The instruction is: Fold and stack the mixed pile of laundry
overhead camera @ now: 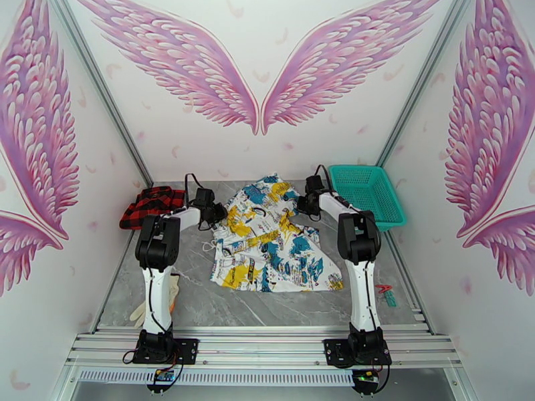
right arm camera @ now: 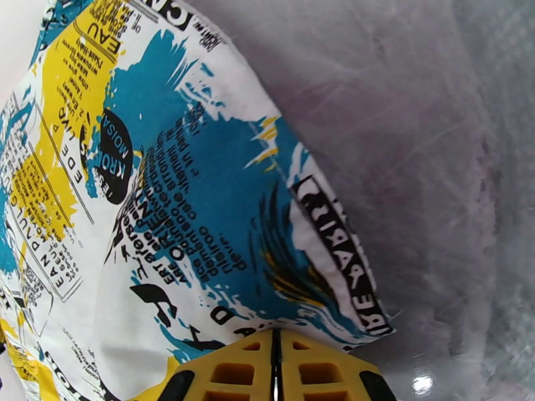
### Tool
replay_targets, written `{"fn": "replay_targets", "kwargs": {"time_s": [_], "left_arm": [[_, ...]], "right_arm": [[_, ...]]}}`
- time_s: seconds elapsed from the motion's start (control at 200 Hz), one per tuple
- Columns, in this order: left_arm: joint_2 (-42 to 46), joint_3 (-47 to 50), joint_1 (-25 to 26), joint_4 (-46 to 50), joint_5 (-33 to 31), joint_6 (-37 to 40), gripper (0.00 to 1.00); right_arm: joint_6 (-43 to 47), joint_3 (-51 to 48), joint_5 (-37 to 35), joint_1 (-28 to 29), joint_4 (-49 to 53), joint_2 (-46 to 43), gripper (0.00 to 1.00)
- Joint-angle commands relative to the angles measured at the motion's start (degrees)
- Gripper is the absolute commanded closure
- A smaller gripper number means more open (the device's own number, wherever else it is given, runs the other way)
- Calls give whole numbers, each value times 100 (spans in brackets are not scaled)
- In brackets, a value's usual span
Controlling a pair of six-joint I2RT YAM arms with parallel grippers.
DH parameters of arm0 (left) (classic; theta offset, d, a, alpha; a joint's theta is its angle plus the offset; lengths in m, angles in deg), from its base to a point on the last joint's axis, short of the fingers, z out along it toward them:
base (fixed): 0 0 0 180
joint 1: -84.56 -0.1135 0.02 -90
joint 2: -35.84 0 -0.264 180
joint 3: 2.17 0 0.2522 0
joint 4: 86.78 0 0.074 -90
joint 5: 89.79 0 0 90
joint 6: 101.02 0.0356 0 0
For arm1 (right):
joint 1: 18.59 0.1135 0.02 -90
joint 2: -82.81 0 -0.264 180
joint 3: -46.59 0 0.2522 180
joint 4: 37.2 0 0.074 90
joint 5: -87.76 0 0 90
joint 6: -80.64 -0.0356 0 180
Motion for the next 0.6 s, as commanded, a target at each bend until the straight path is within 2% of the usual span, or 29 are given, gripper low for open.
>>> {"fn": "replay_targets", "kwargs": {"time_s": [0.0, 0.105, 0.18, 0.32, 0.39, 0.46, 0.53, 0.595], "left_arm": [[-342, -571, -5, -195, 207, -171, 84], [-583, -867, -48, -445, 534, -162, 82], [-429, -876, -77, -510, 709, -26, 82], [748, -379, -36, -195, 574, 596, 70], [1578, 300, 48, 61, 305, 974, 59], [2506, 1160, 156, 360, -60, 1262, 49], [3371, 2203, 265, 649, -346, 1302, 44], [4056, 2967, 409, 1108, -701, 1169, 42]], "right_arm": [[-471, 168, 113, -27, 194, 222, 92], [-643, 278, 95, -115, 179, 277, 93], [-505, 499, 196, -116, 371, 186, 93], [-238, 20, 395, -117, 347, -799, 93], [-190, -982, 384, -118, 109, -1707, 89], [-247, -2219, 333, -116, -159, -2751, 81], [-348, -3410, 216, -116, -154, -3696, 70], [-493, -4370, 184, -116, -43, -4573, 63]]}}
